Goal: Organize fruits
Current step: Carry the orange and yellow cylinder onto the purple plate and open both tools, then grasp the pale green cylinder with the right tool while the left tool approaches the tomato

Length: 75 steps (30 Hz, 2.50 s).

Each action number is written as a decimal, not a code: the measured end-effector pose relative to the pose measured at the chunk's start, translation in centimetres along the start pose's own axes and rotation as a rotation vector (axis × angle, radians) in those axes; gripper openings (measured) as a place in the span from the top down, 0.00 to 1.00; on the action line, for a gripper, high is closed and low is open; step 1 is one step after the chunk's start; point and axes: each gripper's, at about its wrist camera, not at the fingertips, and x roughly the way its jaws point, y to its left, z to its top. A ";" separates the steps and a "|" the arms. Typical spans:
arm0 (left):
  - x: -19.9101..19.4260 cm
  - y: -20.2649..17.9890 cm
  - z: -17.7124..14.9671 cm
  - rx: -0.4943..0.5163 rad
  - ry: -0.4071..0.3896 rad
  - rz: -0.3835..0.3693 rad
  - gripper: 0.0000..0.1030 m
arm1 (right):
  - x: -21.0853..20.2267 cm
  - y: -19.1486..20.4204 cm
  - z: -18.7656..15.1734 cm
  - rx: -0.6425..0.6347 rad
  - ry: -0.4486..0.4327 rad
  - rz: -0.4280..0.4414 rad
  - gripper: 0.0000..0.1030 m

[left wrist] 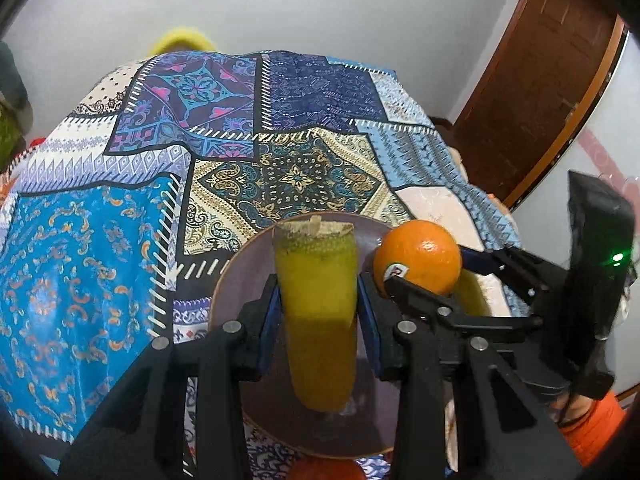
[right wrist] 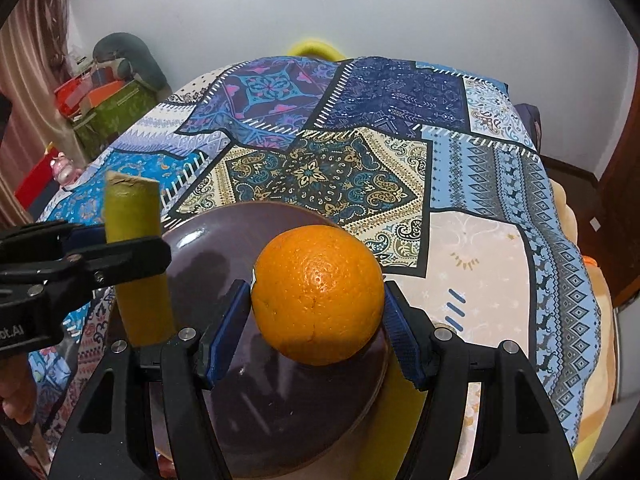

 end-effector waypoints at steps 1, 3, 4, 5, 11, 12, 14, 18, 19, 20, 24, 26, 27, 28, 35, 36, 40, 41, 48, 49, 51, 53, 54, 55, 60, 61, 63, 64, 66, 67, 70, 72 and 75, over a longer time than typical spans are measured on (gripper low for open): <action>0.1 0.0 0.0 0.004 0.001 0.007 0.64 | 0.0 -0.1 0.0 0.001 0.001 0.001 0.39; 0.3 0.1 -0.1 0.003 0.005 0.012 0.64 | 0.1 0.0 0.1 0.002 0.003 0.004 0.38; 0.4 0.2 -0.1 0.000 0.007 0.012 0.64 | 0.1 -0.1 0.1 0.002 0.002 0.006 0.38; 0.4 0.3 -0.1 -0.003 0.007 0.013 0.64 | 0.1 0.0 0.1 0.002 0.000 0.006 0.38; 0.3 0.2 -0.5 -0.001 0.021 0.051 0.63 | -0.1 0.1 0.0 -0.001 0.007 -0.001 0.38; 0.3 0.2 -0.6 0.001 0.027 0.050 0.62 | -0.4 0.1 -0.1 -0.005 0.000 -0.012 0.37; 0.2 0.2 -1.1 -0.001 0.036 0.063 0.60 | -1.5 0.0 -0.1 -0.003 -0.039 -0.025 0.29; -0.6 0.4 -2.1 -0.012 0.046 0.086 0.60 | -3.9 -0.3 0.0 0.010 -0.096 -0.043 0.23; -1.0 0.4 -2.4 -0.016 0.044 0.088 0.60 | -4.5 -0.2 0.0 0.005 -0.104 -0.050 0.23; -1.4 0.4 -2.6 -0.019 0.040 0.092 0.60 | -5.2 -0.2 -0.1 -0.001 -0.117 -0.062 0.23; -3.6 0.0 -3.6 -0.013 0.024 0.100 0.60 | -7.4 -0.2 -0.7 -0.027 -0.141 -0.097 0.23; -4.8 -0.3 -4.2 -0.002 0.012 0.109 0.55 | -8.5 -0.3 -1.2 -0.039 -0.149 -0.109 0.23; -5.3 -0.5 -4.5 0.004 0.005 0.117 0.53 | -8.8 -0.3 -1.4 -0.041 -0.148 -0.112 0.23; -5.9 -0.6 -4.9 0.009 -0.004 0.126 0.51 | -9.3 -0.4 -1.7 -0.043 -0.146 -0.115 0.23; -8.2 -1.5 -7.7 0.017 -0.014 0.152 0.48 | -10.1 -1.1 -4.3 -0.045 -0.103 -0.146 0.22; -8.3 -1.7 -8.3 0.021 -0.008 0.159 0.48 | -10.0 -1.3 -4.7 -0.042 -0.094 -0.156 0.22; -8.1 -2.0 -10.2 0.021 0.014 0.161 0.48 | -9.6 -2.4 -6.7 -0.002 -0.052 -0.156 0.22; -7.9 -2.1 -10.7 0.017 0.024 0.160 0.48 | -9.5 -2.6 -7.2 0.007 -0.041 -0.152 0.22; -5.6 -2.1 -11.9 -0.023 0.059 0.112 0.48 | -7.5 -3.3 -7.6 0.011 0.000 -0.117 0.23; -5.4 -2.2 -11.8 -0.028 0.060 0.101 0.48 | -7.1 -3.3 -7.4 0.010 0.002 -0.114 0.23; -4.9 -2.5 -11.7 -0.028 0.064 0.087 0.48 | -6.1 -3.4 -6.9 0.006 0.014 -0.103 0.26; -4.4 -2.8 -11.6 -0.022 0.069 0.083 0.48 | -4.8 -3.6 -6.6 0.012 0.041 -0.075 0.36; -4.2 -2.9 -11.6 -0.019 0.075 0.082 0.48 | -4.3 -3.7 -6.6 0.017 0.054 -0.064 0.40; -3.9 -3.0 -11.6 -0.015 0.082 0.083 0.48 | -3.8 -3.8 -6.6 0.023 0.067 -0.055 0.42; -2.8 -2.6 -11.8 -0.021 0.102 0.101 0.51 | -2.9 -4.4 -7.2 0.036 0.085 -0.022 0.65; -2.7 -2.4 -11.9 -0.034 0.106 0.092 0.51 | -3.0 -4.5 -7.3 0.037 0.084 -0.026 0.66; -2.8 -1.9 -11.8 -0.067 0.101 0.071 0.52 | -3.5 -5.0 -7.6 0.035 0.082 -0.033 0.66; -2.9 -1.7 -11.9 -0.078 0.100 0.065 0.52 | -3.9 -5.4 -7.9 0.038 0.085 -0.033 0.66; -2.9 -1.6 -12.0 -0.089 0.097 0.060 0.52 | -4.5 -5.9 -8.4 0.036 0.086 -0.041 0.66; -3.0 -1.6 -12.0 -0.088 0.096 0.063 0.53 | -4.9 -5.9 -8.7 0.029 0.085 -0.050 0.66; -3.3 -1.9 -12.1 -0.079 0.093 0.078 0.53 | -6.2 -6.1 -10.0 0.008 0.094 -0.061 0.66; -3.6 -2.0 -12.2 -0.075 0.086 0.084 0.53 | -6.8 -6.1 -10.6 -0.007 0.109 -0.060 0.66; -4.1 -1.9 -12.3 -0.072 0.075 0.095 0.53 | -7.0 -6.0 -10.7 -0.018 0.109 -0.077 0.66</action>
